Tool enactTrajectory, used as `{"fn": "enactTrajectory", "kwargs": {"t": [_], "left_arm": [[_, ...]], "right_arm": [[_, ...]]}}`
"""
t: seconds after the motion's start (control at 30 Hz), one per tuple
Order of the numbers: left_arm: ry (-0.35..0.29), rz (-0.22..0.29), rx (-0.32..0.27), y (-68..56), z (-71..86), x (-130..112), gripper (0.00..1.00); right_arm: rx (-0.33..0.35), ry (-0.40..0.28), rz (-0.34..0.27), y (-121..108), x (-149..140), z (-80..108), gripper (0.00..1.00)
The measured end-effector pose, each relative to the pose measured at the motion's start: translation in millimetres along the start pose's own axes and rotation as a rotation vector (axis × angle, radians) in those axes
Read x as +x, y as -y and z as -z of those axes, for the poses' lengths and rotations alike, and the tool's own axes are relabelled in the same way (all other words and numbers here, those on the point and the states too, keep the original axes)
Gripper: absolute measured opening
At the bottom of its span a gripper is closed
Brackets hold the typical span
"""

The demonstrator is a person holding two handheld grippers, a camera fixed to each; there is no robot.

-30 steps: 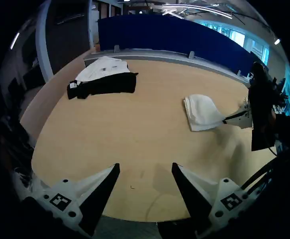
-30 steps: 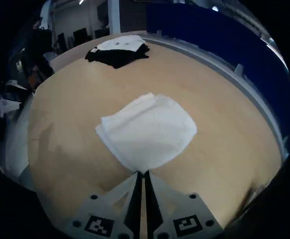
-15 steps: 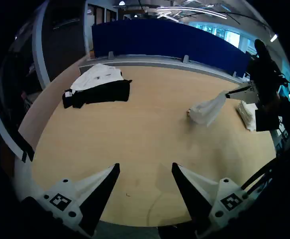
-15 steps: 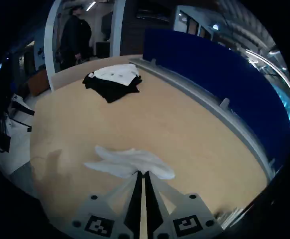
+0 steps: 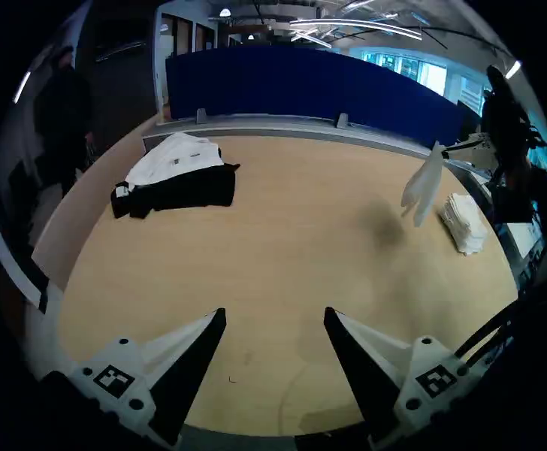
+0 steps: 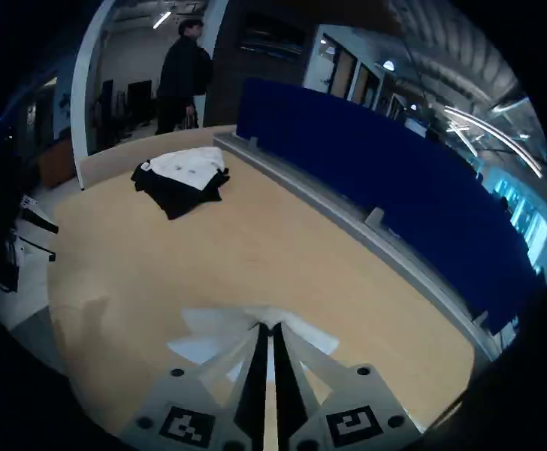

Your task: Fold towel

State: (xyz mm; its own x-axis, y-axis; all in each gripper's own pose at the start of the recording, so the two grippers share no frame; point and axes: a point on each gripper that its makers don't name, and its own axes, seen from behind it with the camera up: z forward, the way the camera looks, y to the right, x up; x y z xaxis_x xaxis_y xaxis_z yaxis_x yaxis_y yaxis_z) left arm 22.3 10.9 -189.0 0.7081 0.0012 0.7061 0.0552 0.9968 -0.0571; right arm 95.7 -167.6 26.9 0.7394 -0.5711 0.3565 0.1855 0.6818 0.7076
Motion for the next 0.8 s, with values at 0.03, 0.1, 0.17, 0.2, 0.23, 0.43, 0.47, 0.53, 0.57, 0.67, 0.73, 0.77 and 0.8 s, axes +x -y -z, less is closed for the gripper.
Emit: {"fn": "enactTrajectory", "kwargs": {"t": [0.03, 0.1, 0.17, 0.2, 0.23, 0.43, 0.47, 0.53, 0.57, 0.67, 0.73, 0.77, 0.8], "left_arm": [[0.000, 0.000, -0.001, -0.8, -0.3, 0.8, 0.97], [0.000, -0.002, -0.003, -2.5, -0.9, 2.6, 0.97], [0.000, -0.003, -0.003, -3.4, -2.4, 3.6, 0.97], [0.000, -0.004, -0.004, -3.8, -3.0, 4.1, 0.97], [0.001, -0.005, -0.003, -3.9, -3.7, 4.2, 0.97], [0.010, -0.017, 0.001, -4.6, -8.0, 4.6, 0.97], [0.011, -0.019, 0.001, -4.9, -8.7, 4.9, 0.97], [0.013, -0.023, 0.003, -5.8, -9.9, 5.7, 0.97], [0.014, -0.024, 0.003, -6.5, -10.6, 6.2, 0.97], [0.016, -0.028, 0.004, -8.7, -12.0, 7.8, 0.97], [0.017, -0.029, 0.004, -10.0, -12.7, 8.9, 0.97], [0.017, -0.030, 0.005, -10.5, -13.1, 9.6, 0.97], [0.018, -0.031, 0.005, -11.1, -13.4, 10.2, 0.97]], "right_arm": [[-0.008, 0.000, -0.003, -6.2, -0.9, 3.2, 0.05], [-0.025, 0.000, -0.010, -19.4, -2.9, 10.1, 0.05], [-0.040, -0.001, -0.022, -32.4, -4.5, 16.6, 0.05], [-0.047, -0.002, -0.027, -38.6, -5.3, 19.7, 0.05], [-0.053, -0.002, -0.031, -45.0, -6.1, 22.7, 0.05], [-0.097, 0.002, -0.050, -86.9, -13.1, 40.2, 0.05], [-0.105, 0.003, -0.053, -94.5, -14.6, 42.8, 0.04], [-0.120, 0.006, -0.060, -108.0, -17.0, 47.3, 0.04], [-0.128, 0.007, -0.064, -115.6, -18.4, 49.8, 0.05], [-0.151, 0.011, -0.075, -136.2, -22.6, 55.9, 0.05], [-0.165, 0.015, -0.080, -149.2, -25.8, 59.2, 0.05], [-0.173, 0.017, -0.083, -156.6, -27.8, 60.8, 0.05], [-0.181, 0.020, -0.085, -163.1, -29.6, 62.3, 0.05]]}}
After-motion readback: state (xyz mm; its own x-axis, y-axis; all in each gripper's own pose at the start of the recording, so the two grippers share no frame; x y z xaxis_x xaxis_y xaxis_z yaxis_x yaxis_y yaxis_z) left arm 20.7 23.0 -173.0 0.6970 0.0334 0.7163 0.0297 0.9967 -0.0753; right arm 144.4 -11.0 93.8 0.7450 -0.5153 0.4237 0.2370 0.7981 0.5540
